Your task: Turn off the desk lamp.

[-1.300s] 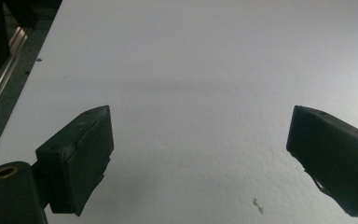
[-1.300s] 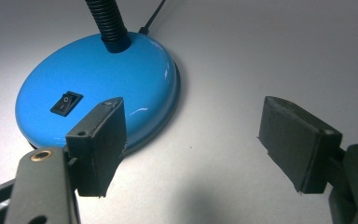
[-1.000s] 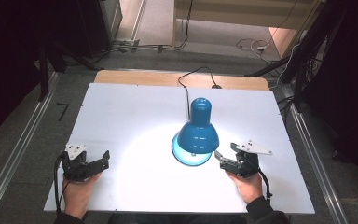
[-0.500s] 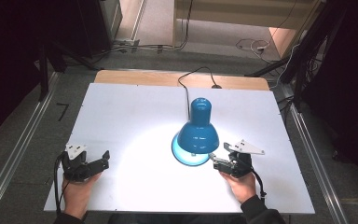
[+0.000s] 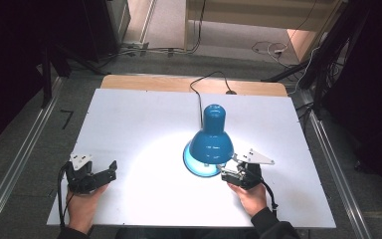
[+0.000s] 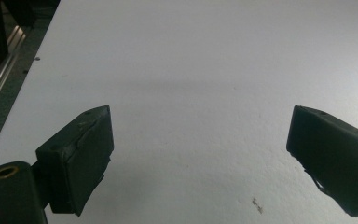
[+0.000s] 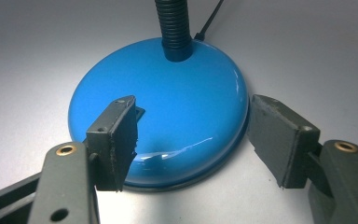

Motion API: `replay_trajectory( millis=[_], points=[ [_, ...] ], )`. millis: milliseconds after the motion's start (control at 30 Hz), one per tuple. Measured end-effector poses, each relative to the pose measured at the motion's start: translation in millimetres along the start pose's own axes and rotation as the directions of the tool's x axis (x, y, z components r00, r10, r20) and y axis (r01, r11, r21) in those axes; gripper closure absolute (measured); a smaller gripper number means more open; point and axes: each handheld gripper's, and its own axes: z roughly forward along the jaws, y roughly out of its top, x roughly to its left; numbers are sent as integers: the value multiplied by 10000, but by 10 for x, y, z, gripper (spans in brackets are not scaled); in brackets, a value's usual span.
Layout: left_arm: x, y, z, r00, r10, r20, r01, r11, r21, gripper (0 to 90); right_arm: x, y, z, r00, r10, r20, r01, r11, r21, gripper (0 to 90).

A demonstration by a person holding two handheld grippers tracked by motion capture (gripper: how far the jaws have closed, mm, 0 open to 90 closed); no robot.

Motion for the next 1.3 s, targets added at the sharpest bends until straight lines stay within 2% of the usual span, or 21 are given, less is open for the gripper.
replay_trajectory(
  millis=[233,500,733,1000,1167,1200,1300],
  points=[
    [1,0,0,10000,-19,-13,19,10000,-3,81,50,9,44,9998,-45,-172,44,10000,-42,334],
    [4,1,-5,10000,0,-15,0,10000,-13,81,120,18,89,9995,-300,-24,300,9995,-134,439],
    [5,1,-7,10000,-18,6,18,10000,-38,81,163,21,109,9991,-434,-26,433,9987,-255,608],
    [5,2,-9,10000,-30,23,30,10000,-41,81,211,7,140,9973,-603,-420,588,9976,-355,868],
    [6,2,-13,10000,-37,45,37,10000,-51,81,252,-8,178,9963,-529,-679,500,9977,-447,876],
    [6,2,-13,10000,-37,45,37,10000,-51,81,254,-10,182,9952,-689,-697,659,9968,-452,876],
    [8,1,-12,10000,-41,53,41,10000,-59,81,265,-12,193,9947,-744,-711,716,9966,-416,876]
  ],
)
